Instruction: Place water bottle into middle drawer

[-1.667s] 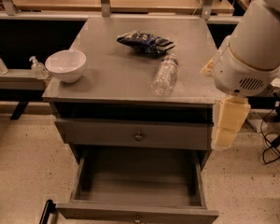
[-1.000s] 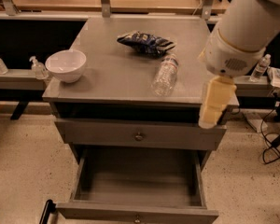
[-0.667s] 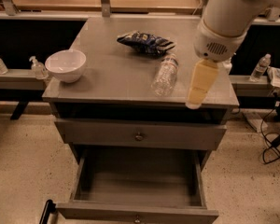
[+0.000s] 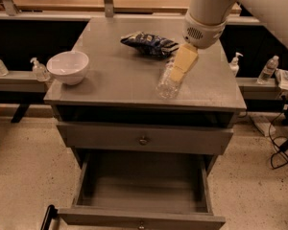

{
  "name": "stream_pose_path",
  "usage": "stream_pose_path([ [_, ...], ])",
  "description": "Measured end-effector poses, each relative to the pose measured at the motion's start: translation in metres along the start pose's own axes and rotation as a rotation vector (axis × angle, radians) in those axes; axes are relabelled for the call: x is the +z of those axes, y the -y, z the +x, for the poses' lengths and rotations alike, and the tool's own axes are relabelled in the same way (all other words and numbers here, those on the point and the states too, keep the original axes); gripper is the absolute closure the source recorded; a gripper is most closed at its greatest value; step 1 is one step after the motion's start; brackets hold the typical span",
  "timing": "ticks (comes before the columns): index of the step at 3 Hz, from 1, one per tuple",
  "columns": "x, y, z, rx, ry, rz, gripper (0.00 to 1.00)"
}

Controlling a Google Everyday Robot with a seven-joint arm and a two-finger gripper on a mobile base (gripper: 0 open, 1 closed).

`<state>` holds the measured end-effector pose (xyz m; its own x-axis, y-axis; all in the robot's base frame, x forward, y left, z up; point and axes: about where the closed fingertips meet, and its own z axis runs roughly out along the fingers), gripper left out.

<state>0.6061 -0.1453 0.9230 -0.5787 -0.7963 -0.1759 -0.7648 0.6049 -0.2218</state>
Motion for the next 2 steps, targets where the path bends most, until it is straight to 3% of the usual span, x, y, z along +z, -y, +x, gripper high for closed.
stream_pose_path([
  [1,0.025,0.014,-0.014,0.180,-0.046,0.009,0.00],
  [2,0.051,0.021,-0.024,0.384,-0.094,-0.034,0.00],
])
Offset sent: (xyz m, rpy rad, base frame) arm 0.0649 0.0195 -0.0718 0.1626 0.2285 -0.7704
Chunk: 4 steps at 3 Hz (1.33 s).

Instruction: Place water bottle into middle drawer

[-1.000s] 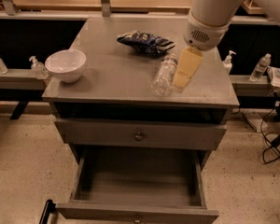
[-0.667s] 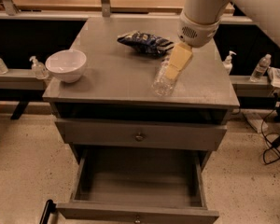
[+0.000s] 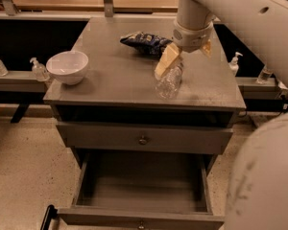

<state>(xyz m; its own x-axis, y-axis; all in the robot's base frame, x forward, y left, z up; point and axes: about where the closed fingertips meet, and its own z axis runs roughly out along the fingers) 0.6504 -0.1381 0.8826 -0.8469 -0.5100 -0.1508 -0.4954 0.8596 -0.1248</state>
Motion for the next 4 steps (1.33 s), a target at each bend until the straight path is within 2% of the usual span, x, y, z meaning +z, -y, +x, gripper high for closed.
stream_pose_path([
  [1,0.027,-0.006,-0.012,0.204,-0.031,-0.066,0.00],
  [2,0.040,-0.015,-0.022,0.333,-0.034,-0.083,0.00],
  [3,0.052,-0.024,-0.027,0.407,-0.040,-0.118,0.17],
  [4,0.059,-0.031,-0.028,0.432,-0.048,-0.142,0.41],
])
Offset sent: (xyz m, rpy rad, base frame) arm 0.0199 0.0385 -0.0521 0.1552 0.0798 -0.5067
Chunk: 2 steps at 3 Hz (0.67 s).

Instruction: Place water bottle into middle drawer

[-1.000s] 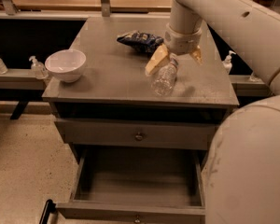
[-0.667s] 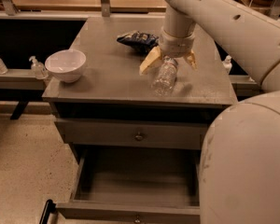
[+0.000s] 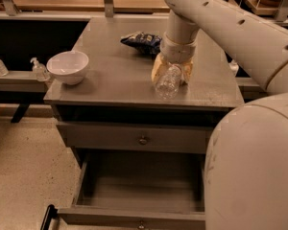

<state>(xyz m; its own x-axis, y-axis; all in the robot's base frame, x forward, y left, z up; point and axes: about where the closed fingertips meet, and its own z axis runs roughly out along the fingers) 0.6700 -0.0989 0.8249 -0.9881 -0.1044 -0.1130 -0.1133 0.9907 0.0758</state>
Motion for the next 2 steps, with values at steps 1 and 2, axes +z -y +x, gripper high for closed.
stream_pose_path([
  [1,-0.0008,-0.0026,0.0007,-0.011,0.001,0.000,0.64],
  [2,-0.0019,-0.0027,0.0006,-0.011,0.001,0.000,0.87],
])
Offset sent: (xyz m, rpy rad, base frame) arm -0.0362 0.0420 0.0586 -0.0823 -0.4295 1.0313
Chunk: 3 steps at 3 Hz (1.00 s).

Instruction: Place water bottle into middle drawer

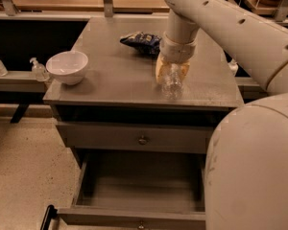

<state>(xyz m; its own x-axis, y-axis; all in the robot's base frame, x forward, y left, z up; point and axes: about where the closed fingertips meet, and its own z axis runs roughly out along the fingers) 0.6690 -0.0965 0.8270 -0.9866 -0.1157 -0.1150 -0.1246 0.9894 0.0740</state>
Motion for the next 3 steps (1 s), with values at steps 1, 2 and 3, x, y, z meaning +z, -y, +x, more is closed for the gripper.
stream_pose_path([
  [1,0.000,0.000,0.000,0.000,0.000,0.000,1.00],
  [2,-0.015,0.003,0.006,-0.128,0.054,0.023,1.00],
  [3,-0.063,0.011,0.026,-0.367,0.245,0.115,1.00],
])
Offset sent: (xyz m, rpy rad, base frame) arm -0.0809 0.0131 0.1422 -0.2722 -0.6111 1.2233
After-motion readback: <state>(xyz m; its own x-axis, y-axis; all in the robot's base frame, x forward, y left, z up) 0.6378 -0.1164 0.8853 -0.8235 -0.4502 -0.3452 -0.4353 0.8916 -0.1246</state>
